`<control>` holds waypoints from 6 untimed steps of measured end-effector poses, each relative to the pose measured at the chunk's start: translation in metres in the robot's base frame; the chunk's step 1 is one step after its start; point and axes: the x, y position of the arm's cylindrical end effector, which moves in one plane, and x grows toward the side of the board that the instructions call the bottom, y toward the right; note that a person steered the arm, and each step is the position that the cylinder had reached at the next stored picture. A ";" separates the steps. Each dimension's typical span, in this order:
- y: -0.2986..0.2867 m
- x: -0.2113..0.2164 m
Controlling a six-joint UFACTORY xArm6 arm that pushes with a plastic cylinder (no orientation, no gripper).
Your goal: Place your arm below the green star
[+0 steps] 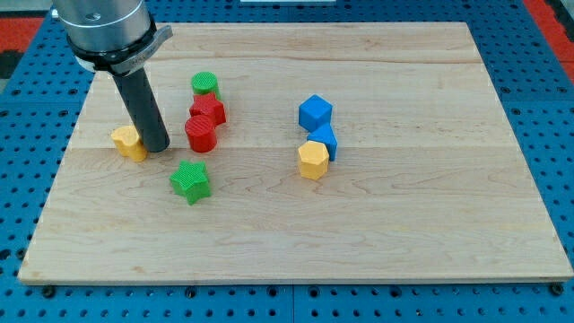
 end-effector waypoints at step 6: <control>0.072 0.098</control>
